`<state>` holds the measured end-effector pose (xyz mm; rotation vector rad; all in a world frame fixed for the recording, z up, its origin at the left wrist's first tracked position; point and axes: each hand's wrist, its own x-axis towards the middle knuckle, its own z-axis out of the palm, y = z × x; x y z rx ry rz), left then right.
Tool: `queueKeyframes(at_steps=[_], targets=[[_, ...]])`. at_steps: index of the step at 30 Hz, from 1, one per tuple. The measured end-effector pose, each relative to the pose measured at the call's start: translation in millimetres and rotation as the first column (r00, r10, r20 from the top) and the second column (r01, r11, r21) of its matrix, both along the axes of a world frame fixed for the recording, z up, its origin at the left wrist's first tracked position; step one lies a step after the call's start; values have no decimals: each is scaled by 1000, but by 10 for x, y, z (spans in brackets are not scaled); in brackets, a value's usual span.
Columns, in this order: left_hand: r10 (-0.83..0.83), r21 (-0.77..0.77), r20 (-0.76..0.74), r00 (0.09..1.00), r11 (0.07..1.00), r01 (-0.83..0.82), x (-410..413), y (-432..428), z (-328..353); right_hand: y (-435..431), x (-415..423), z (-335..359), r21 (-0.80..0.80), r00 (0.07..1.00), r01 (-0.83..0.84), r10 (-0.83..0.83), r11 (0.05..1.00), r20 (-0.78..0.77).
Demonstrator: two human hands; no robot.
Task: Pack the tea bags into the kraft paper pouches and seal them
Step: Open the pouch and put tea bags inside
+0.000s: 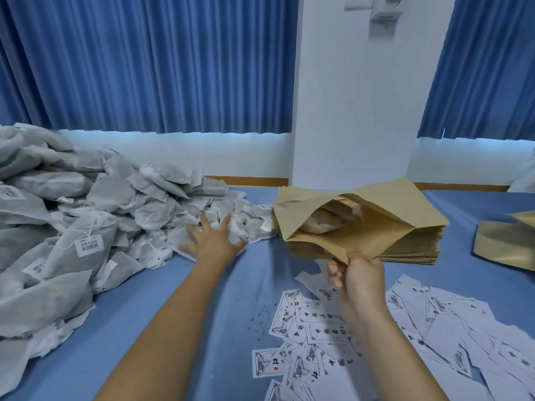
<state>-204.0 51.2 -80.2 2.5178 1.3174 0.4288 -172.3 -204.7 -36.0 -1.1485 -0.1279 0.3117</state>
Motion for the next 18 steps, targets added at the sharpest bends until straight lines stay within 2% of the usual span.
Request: queueKeyframes(at_steps=[3,8,14,18], targets=[[-63,-20,-127,990,998,61,136,128,-159,-12,13,13,46,1000,10,-9,999,-23],[-88,77,-260,961,991,111,381,79,-175,-7,59,19,124,997,35,-27,992,-68],[1,221,-193,981,974,43,391,72,-267,-22,100,-12,118,995,51,-41,992,-88],[-44,212,-82,996,975,60,242,-72,-271,-16,95,-12,140,996,56,-45,989,-83]])
